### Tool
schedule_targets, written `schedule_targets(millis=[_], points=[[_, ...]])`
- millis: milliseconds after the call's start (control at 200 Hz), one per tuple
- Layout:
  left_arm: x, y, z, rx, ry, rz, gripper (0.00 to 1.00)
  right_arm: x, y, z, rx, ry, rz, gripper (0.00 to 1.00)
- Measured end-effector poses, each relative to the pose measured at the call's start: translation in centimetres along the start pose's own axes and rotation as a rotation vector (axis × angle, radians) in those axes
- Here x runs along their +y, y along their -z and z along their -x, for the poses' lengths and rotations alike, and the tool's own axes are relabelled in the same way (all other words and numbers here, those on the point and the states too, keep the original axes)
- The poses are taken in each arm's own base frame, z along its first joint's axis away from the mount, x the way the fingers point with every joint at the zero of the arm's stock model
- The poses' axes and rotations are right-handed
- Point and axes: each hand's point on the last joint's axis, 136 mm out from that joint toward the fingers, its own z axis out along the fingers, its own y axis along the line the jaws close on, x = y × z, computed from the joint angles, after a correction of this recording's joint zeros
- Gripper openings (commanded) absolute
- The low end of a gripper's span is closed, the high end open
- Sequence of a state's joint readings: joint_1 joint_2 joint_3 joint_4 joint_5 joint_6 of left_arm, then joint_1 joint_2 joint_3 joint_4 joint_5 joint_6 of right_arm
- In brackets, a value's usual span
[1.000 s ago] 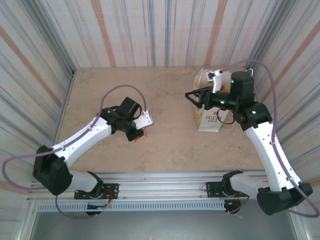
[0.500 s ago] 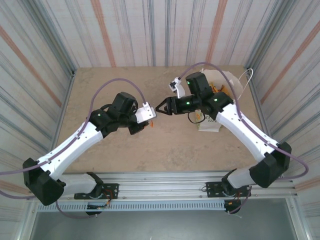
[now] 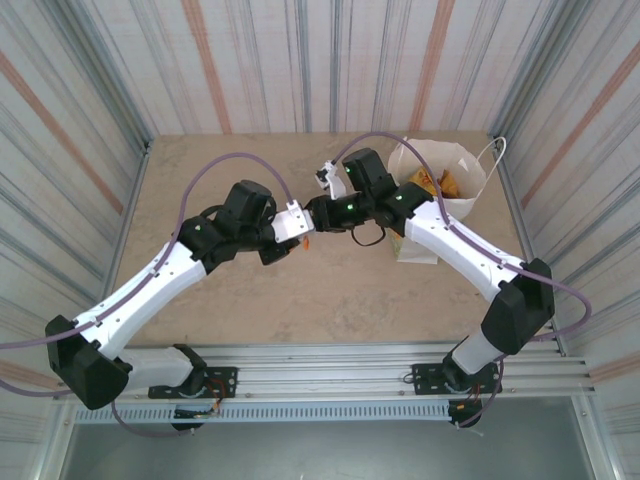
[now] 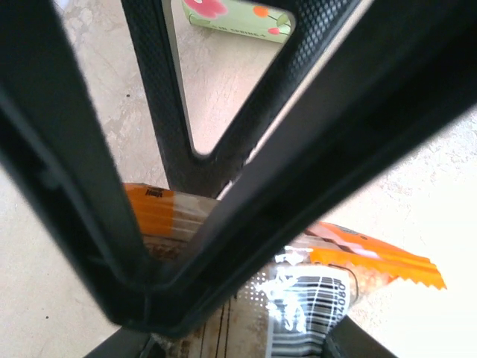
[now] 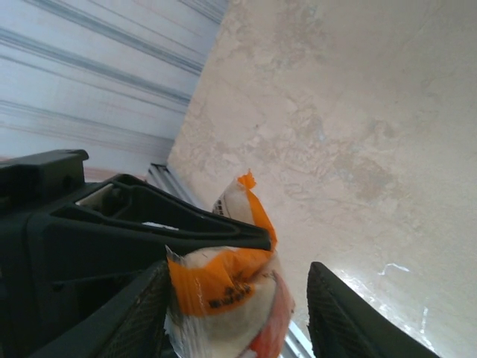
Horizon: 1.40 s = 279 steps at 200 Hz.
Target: Place the snacks into the paper bag
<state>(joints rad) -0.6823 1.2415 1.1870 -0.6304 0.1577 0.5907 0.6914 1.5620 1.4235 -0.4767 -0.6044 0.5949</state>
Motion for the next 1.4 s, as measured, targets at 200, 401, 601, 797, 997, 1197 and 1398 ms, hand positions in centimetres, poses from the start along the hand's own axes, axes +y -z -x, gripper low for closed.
schedule_targets(millis=[200, 401, 601, 797, 997, 1197, 1398], points=[[0.5, -0.1, -0.1, 0.019, 0.014, 0.017, 0.38, 0.0, -0.5, 0.3, -0.007, -0.017, 0.01, 0.47], [1.0, -0.6, -0.1, 0.042, 0.031, 0.027, 0.41, 0.1, -0.6, 0.6, -0.015, -0.028, 0.015, 0.2], [1.5, -0.4, 0.5, 0.03, 0.039, 0.04, 0.49, -0.5, -0.2, 0.8, -0.042, -0.03, 0.012, 0.07], [2.1, -0.4, 1.6, 0.002, 0.038, 0.058, 0.79, -0.4, 1.8, 1.6, -0.111, -0.014, 0.014, 0.04], [3.6, -0.3, 5.3, -0.09, 0.024, 0.087, 0.84, -1.2, 7.8, 4.8, -0.285, 0.009, -0.032, 0.02], [4.6, -0.3, 9.5, -0.203, 0.075, 0.058, 0.84, -3.1, 18.1, 9.6, -0.581, 0.057, -0.154, 0.03], [5.2, -1.7, 13.6, -0.334, 0.104, -0.008, 0.82, -2.7, 26.2, 12.4, -0.784, 0.126, -0.223, 0.04]])
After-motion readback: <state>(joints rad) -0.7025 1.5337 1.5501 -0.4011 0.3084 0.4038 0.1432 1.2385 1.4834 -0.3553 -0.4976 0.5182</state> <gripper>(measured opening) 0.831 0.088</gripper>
